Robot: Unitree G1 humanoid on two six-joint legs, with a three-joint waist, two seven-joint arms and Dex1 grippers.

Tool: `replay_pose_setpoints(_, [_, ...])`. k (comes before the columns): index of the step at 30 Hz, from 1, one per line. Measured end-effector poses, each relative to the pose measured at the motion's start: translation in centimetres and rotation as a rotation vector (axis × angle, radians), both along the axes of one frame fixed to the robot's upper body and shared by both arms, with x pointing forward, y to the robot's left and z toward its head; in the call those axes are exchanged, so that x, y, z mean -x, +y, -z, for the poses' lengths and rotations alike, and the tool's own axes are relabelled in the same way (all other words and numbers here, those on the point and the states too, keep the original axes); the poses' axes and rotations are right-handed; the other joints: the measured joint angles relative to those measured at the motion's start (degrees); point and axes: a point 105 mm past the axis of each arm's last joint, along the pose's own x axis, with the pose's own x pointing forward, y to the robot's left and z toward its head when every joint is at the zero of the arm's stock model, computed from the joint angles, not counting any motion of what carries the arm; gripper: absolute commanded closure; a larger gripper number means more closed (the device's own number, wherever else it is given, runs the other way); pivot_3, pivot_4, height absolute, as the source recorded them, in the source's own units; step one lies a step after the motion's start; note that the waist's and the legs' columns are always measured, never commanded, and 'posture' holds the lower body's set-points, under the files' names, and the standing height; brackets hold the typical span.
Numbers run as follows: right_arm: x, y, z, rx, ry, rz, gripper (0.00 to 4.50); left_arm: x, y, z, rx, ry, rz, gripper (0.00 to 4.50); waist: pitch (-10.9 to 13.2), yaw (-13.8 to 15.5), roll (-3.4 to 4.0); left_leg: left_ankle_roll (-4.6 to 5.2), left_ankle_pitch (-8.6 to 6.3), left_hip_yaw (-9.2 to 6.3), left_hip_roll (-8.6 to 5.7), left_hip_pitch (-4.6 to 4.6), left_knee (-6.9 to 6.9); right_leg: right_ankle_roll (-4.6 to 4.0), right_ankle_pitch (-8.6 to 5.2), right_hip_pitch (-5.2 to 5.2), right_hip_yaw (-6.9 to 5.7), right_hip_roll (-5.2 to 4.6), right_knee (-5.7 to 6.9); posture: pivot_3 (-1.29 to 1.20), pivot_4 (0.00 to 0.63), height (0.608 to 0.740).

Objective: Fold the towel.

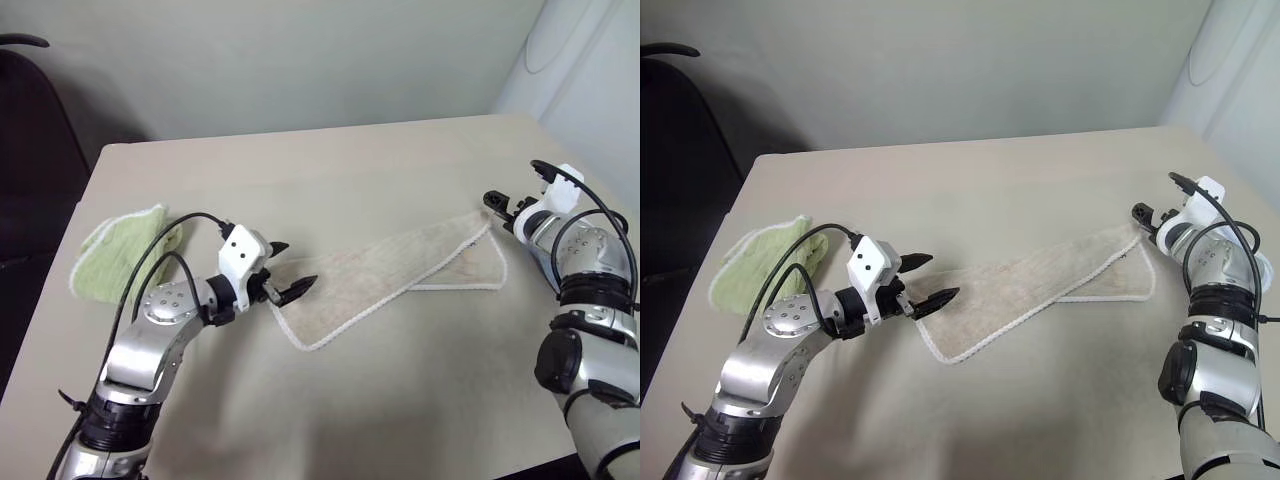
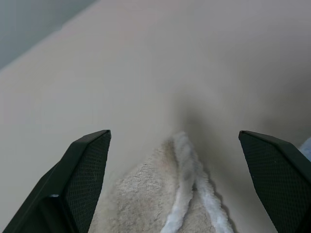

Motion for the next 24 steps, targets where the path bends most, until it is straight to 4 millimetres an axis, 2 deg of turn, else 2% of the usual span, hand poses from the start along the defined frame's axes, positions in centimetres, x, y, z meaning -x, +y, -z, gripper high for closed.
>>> replay_pose_setpoints(5, [-0.5,0.1,1.4,-0.032,0.044,0.024,0.05,0.2,0.2,0.9,0.013,0.023,-0.026,0.00,0.0,0.0,0.02,0.00,0.00,0.01,0.04,-0.06,0.00,-0.02,-0.02,-0.03,-0.01,0.00,-0.02,0.00,0.150,0.735])
replay_pose_setpoints(10, [-0.8,0.5,1.5,-0.054,0.052,0.023,0.05,0.1,0.2,0.8,0.015,0.019,-0.038,0.00,0.0,0.0,0.03,0.00,-0.01,0.01,0.05,-0.08,0.02,-0.04,-0.03,-0.02,-0.03,0.00,-0.03,0.00,0.150,0.735])
replay_pose_setpoints(11, [-0.8,0.5,1.5,-0.057,0.052,0.023,0.21,0.1,0.3,0.8,0.014,0.018,-0.040,0.00,0.0,0.0,0.03,0.01,-0.01,0.01,0.05,-0.08,0.02,-0.05,-0.03,-0.02,-0.03,0.00,-0.03,0.00,0.150,0.735])
replay_pose_setpoints(14, [-0.9,0.7,1.8,-0.077,0.063,0.019,0.96,0.2,0.4,1.0,0.009,0.021,-0.048,0.00,0.0,0.0,0.03,0.01,-0.01,0.02,0.07,-0.08,0.02,-0.08,-0.03,-0.02,-0.03,0.00,-0.01,0.00,0.150,0.735])
replay_pose_setpoints(21, [-0.8,0.9,2.1,-0.102,0.074,0.015,3.60,0.1,0.8,0.7,-0.001,0.006,-0.057,0.00,0.0,0.0,0.03,0.01,-0.02,0.02,0.07,-0.08,0.02,-0.11,-0.02,-0.02,-0.05,0.00,0.00,0.00,0.150,0.735])
replay_pose_setpoints(23, [-0.8,0.9,2.0,-0.121,0.067,0.018,4.26,0.1,0.8,0.6,-0.002,0.003,-0.056,0.00,0.0,0.0,0.03,0.01,-0.02,0.02,0.07,-0.08,0.02,-0.11,-0.02,-0.02,-0.05,0.00,0.00,0.00,0.150,0.735])
replay_pose_setpoints(24, [-0.8,0.9,2.0,-0.128,0.065,0.018,4.45,0.1,0.8,0.6,-0.003,0.001,-0.056,0.00,0.0,0.0,0.03,0.01,-0.02,0.02,0.07,-0.08,0.02,-0.11,-0.02,-0.02,-0.05,0.00,0.00,0.00,0.150,0.735])
